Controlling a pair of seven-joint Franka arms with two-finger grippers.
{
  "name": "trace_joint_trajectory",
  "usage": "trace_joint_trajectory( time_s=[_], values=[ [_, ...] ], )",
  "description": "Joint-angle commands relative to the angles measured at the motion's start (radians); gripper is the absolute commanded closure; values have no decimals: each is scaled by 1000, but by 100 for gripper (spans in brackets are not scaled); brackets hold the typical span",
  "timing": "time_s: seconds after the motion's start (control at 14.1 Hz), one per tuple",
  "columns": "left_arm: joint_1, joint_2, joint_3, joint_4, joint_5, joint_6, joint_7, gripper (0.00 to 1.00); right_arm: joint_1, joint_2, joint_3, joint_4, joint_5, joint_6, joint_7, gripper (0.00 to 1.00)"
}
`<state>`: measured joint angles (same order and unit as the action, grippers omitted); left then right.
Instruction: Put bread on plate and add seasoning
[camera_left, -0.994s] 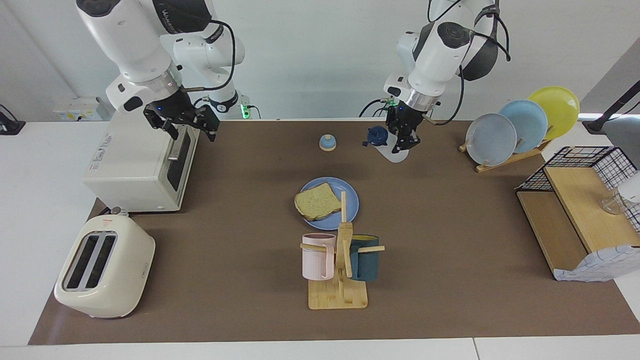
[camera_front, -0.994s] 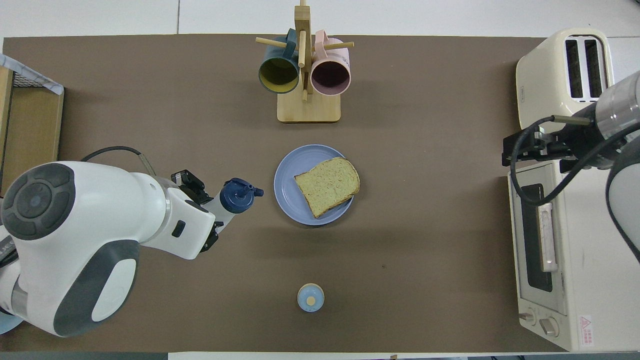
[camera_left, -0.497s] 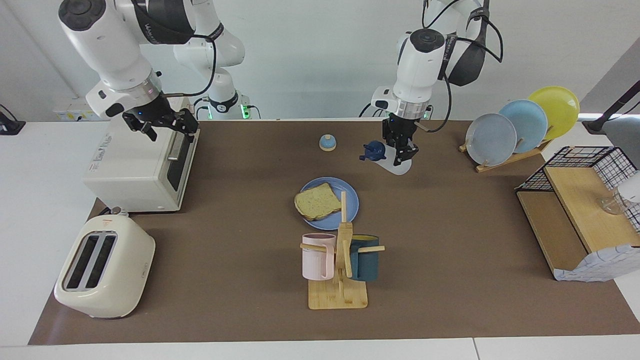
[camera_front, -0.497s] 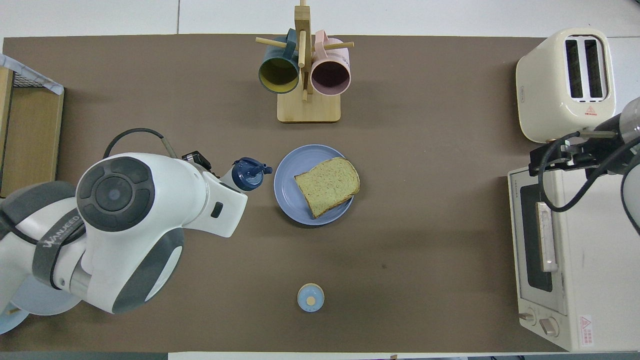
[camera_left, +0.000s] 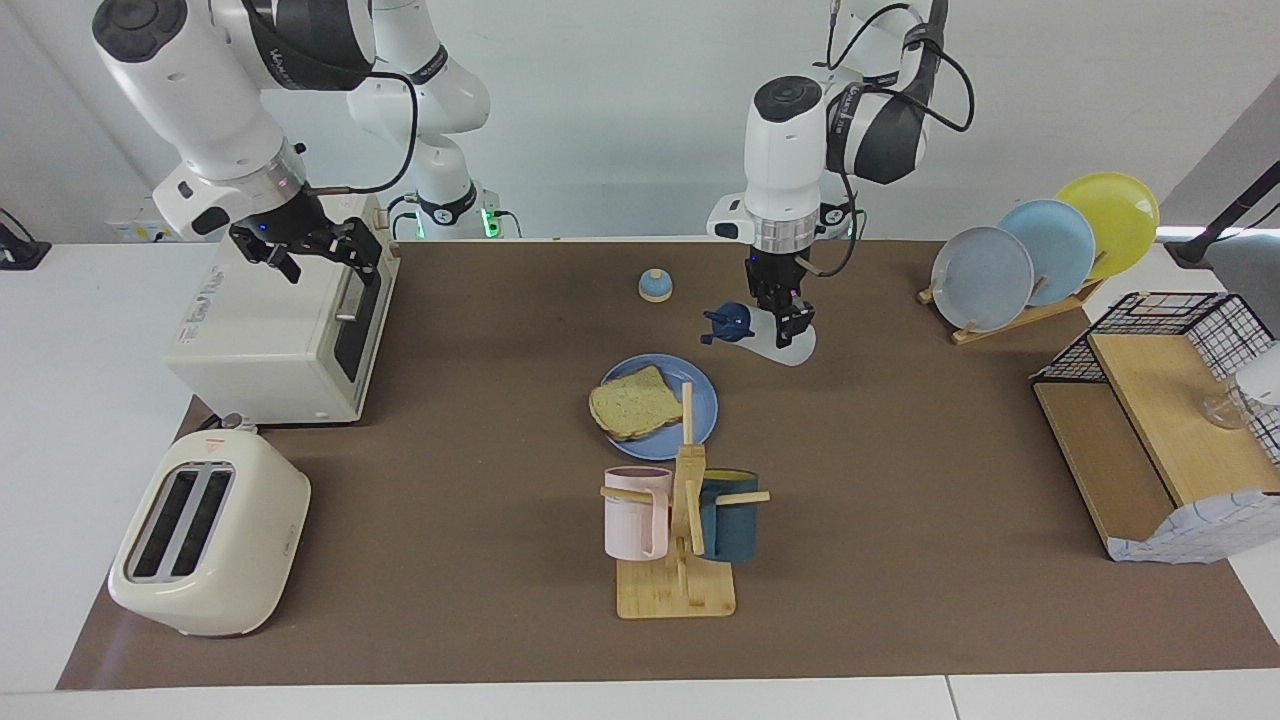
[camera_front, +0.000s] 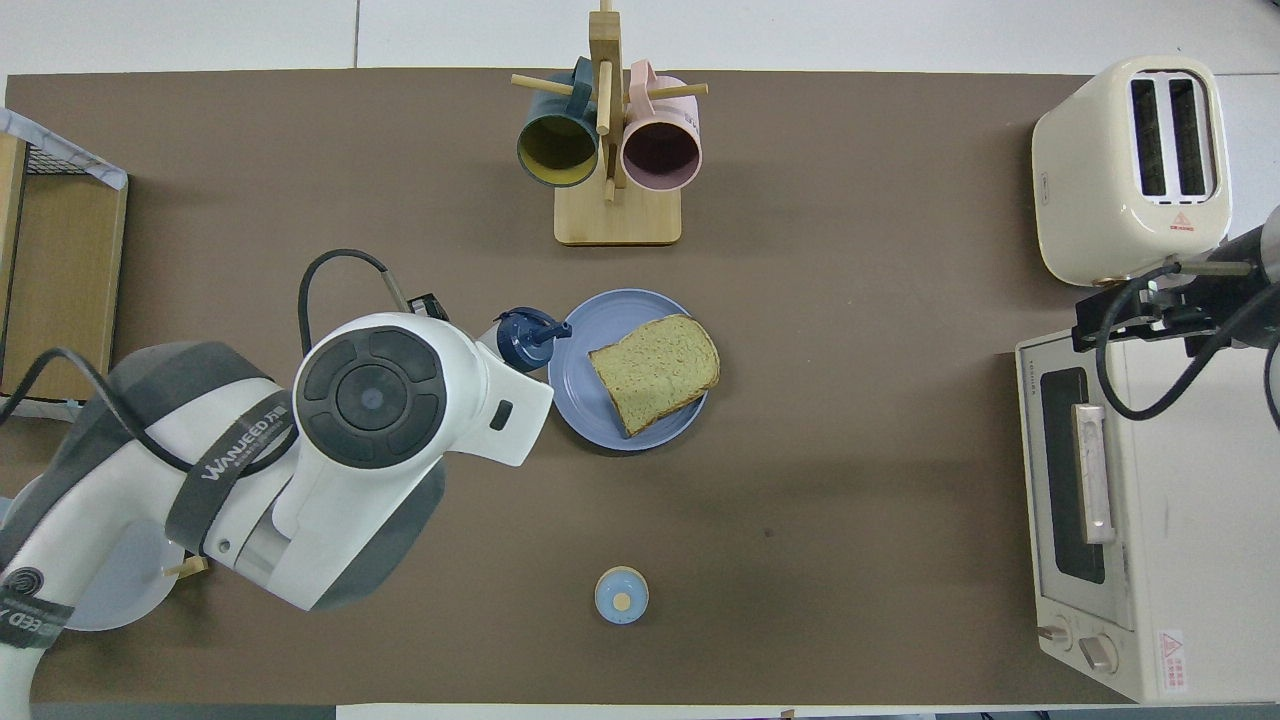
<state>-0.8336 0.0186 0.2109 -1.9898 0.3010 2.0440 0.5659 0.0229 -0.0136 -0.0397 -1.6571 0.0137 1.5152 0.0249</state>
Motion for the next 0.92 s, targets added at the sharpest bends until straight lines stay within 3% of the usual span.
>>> trace_joint_trajectory(
  time_s=[0.0,0.5,0.85],
  values=[
    [-36,67,7,43,94,-25,-79,100,-9,-12,-6,-21,-14,23,-36,0],
    [-163,259,7,104,404,-132,-261,100,9,-22,-2,-24,2,14,-28,0],
    [-208,310,7,121,538,-238,-288,100,-4,-22,-3,-24,2,14,-30,0]
  ],
)
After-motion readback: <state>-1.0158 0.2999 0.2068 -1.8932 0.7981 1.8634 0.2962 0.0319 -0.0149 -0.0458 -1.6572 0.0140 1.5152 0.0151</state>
